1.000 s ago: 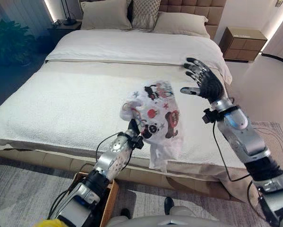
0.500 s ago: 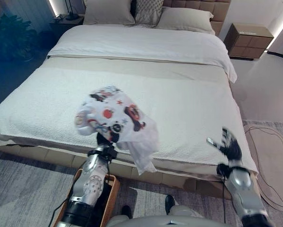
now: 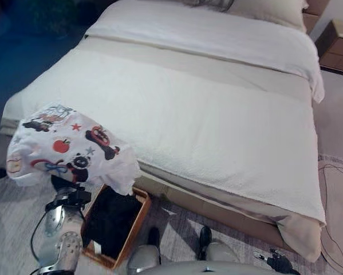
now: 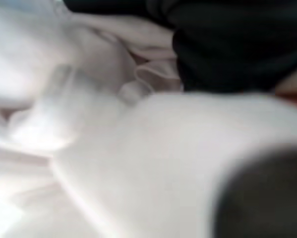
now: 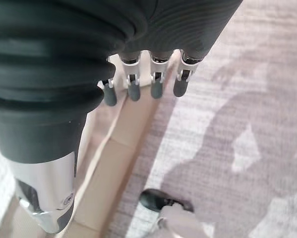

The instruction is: Pick up clothes into the bucket

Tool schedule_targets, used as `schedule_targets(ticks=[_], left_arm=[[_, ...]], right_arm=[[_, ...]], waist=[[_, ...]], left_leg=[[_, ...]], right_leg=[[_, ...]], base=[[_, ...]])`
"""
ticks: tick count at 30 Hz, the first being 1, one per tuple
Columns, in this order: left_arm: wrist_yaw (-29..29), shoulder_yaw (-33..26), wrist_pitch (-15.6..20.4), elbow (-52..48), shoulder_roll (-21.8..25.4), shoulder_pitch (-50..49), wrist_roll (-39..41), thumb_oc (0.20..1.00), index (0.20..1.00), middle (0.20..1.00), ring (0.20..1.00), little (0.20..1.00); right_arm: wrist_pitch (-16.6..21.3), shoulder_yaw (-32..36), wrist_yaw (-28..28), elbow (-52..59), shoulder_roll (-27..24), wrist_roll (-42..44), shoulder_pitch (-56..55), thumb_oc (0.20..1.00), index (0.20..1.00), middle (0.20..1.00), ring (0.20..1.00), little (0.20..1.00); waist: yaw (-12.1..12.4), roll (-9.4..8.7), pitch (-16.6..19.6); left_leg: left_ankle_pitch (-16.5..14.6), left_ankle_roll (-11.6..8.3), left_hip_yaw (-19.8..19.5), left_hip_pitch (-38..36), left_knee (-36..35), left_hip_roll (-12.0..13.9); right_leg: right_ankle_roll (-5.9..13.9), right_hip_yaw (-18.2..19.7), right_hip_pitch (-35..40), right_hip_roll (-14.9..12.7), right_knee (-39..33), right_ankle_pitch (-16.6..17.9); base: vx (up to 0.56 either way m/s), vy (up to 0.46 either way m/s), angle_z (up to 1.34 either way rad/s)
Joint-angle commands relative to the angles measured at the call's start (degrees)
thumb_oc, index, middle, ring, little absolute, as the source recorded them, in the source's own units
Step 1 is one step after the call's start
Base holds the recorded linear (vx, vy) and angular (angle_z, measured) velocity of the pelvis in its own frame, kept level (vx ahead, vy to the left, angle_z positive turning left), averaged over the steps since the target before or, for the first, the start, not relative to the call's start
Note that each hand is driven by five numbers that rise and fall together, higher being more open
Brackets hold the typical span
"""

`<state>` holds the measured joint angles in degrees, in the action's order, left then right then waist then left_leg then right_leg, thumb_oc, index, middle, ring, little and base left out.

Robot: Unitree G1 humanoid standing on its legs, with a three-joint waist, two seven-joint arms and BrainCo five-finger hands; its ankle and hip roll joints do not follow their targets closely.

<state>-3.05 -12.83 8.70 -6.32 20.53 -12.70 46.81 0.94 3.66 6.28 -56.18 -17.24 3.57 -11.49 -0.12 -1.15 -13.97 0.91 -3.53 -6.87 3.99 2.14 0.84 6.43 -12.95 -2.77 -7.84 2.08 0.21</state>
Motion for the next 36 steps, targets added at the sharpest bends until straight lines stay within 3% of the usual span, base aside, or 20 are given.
schedule_targets(ticks=[1, 12, 19, 26, 32, 33, 34, 35, 36], left_arm=[[-1.2, -3.6, 5.2, -1.9, 2.4, 1.6, -1.9, 0.200, 0.200, 0.200, 0.200, 0.200], [-9.4, -5.4, 8.0, 18.9, 4.7, 8.5, -8.2, 0.200, 0.200, 0.200, 0.200, 0.200], [-15.3, -1.0, 8.4, 30.6, 13.5, 17.1, -18.2, 0.200, 0.200, 0.200, 0.200, 0.200], [-20.7, 2.5, 7.2, 40.1, 19.8, 24.0, -23.6, 0.200, 0.200, 0.200, 0.200, 0.200], [-23.2, 4.1, 5.6, 44.4, 22.0, 27.8, -24.9, 0.200, 0.200, 0.200, 0.200, 0.200], [-23.4, 4.5, 5.2, 45.3, 22.1, 28.3, -25.0, 0.401, 0.401, 0.401, 0.401, 0.401], [-23.4, 4.5, 5.2, 45.3, 22.2, 28.3, -25.0, 0.802, 0.802, 0.802, 0.802, 0.802], [-23.4, 4.8, 4.6, 46.0, 22.3, 28.4, -25.3, 1.000, 1.000, 1.000, 1.000, 1.000], [-23.5, 5.2, 3.5, 47.1, 22.5, 28.6, -26.3, 1.000, 1.000, 1.000, 1.000, 1.000]], right_arm=[[1.0, -2.4, 0.4, -0.3, -1.8, -0.2, 3.2, 1.000, 1.000, 1.000, 1.000, 1.000], [3.1, -5.7, 3.0, 3.3, -2.1, 2.8, 9.4, 1.000, 1.000, 1.000, 1.000, 1.000], [5.0, -7.2, 5.6, 3.9, -2.8, 4.5, 11.8, 1.000, 1.000, 1.000, 1.000, 1.000], [6.8, -9.7, 7.5, 5.3, -3.2, 6.9, 13.3, 1.000, 1.000, 1.000, 1.000, 1.000], [7.4, -12.4, 8.5, 6.9, -2.4, 8.4, 14.9, 1.000, 1.000, 1.000, 1.000, 1.000], [7.5, -12.8, 8.6, 6.7, -2.2, 8.5, 15.1, 1.000, 1.000, 1.000, 1.000, 1.000], [7.5, -12.8, 8.6, 6.7, -2.2, 8.5, 15.1, 1.000, 1.000, 1.000, 1.000, 1.000], [7.4, -13.1, 8.8, 6.6, -2.1, 8.6, 15.3, 1.000, 1.000, 1.000, 1.000, 1.000], [7.3, -13.5, 8.8, 6.9, -2.1, 8.6, 15.5, 1.000, 1.000, 1.000, 1.000, 1.000]], waist=[[0.4, -2.47, -0.2], [2.3, -4.65, -9.4], [1.9, -5.88, -15.1], [0.5, -7.90, -15.8], [-0.7, -9.38, -15.8], [-0.8, -9.53, -15.8], [-0.8, -9.54, -15.8], [-1.0, -9.61, -15.8], [-1.2, -9.73, -15.8]], left_leg=[[-4.1, -0.15, -1.3, 4.7, 7.9, -2.3], [-5.0, 0.37, -1.2, 14.1, 15.3, -1.8], [-6.2, 0.84, -2.4, 22.7, 22.2, -2.5], [-7.0, 1.14, -2.6, 33.3, 28.0, -2.9], [-8.1, 1.55, -2.0, 39.4, 32.0, -2.6], [-8.3, 1.67, -1.8, 40.1, 32.5, -2.6], [-8.4, 1.67, -1.8, 40.1, 32.6, -2.6], [-8.6, 1.82, -1.7, 40.5, 32.9, -2.5], [-8.7, 1.97, -1.5, 40.9, 33.3, -2.4]], right_leg=[[1.34, 0.4, 0.2, -2.2, 4.1, -3.4], [1.32, 2.4, -9.2, -2.7, 10.3, -3.3], [0.88, 2.3, -17.0, -3.8, 17.4, -5.0], [0.66, 2.8, -26.8, -3.8, 21.6, -5.5], [0.83, 3.9, -32.9, -3.4, 24.0, -5.6], [0.87, 4.1, -33.5, -3.3, 24.3, -5.7], [0.87, 4.1, -33.6, -3.3, 24.4, -5.7], [0.90, 4.4, -34.2, -3.3, 24.7, -5.7], [0.98, 4.6, -34.6, -3.3, 24.8, -5.6]], base=[[-0.07, 0.031, 0.23], [-0.08, 0.039, 0.03], [-0.09, 0.025, 0.05], [-0.05, 0.021, 0.04], [-0.01, 0.021, 0.00], [0.00, 0.036, -0.03], [0.00, 0.037, -0.04], [0.00, 0.037, -0.08], [0.00, 0.052, -0.08]])
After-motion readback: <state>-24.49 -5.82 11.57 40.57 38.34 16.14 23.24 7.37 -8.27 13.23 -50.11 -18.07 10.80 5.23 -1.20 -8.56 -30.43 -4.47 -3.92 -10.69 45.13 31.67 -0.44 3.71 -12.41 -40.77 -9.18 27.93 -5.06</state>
